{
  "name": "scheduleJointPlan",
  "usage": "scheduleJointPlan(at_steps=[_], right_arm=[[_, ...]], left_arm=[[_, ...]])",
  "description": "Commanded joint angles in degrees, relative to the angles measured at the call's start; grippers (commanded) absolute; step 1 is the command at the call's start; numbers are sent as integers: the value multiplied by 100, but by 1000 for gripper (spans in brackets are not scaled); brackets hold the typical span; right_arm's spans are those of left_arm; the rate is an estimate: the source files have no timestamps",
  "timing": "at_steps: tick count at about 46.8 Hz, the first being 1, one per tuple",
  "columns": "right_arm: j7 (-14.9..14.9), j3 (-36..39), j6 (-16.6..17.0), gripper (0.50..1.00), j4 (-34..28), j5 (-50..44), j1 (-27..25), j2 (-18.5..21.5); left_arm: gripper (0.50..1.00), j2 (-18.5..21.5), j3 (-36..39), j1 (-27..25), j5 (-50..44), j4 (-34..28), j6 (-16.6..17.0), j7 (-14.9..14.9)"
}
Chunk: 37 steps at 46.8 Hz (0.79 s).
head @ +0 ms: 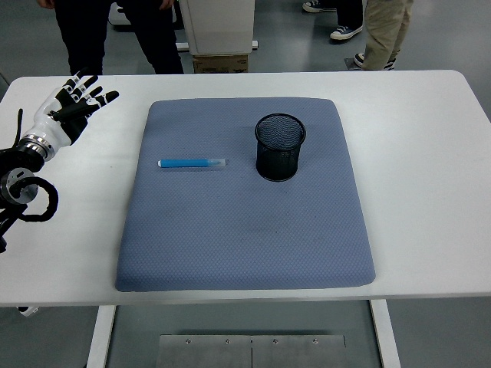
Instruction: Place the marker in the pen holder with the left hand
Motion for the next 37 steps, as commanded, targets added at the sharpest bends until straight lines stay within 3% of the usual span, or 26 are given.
scheduleJointPlan(at_steps=[1, 32, 37], right_arm=[[0, 0, 4, 1000, 0, 0, 0, 0], [0, 0, -5, 1000, 0, 0, 0, 0], [0, 0, 4, 1000, 0, 0, 0, 0]], left_arm=[[1000, 1, 5, 0, 8, 0, -9, 1], [1000, 36, 5, 9, 9, 0, -105, -113], [1000, 44, 5, 9, 17, 0, -342, -104]])
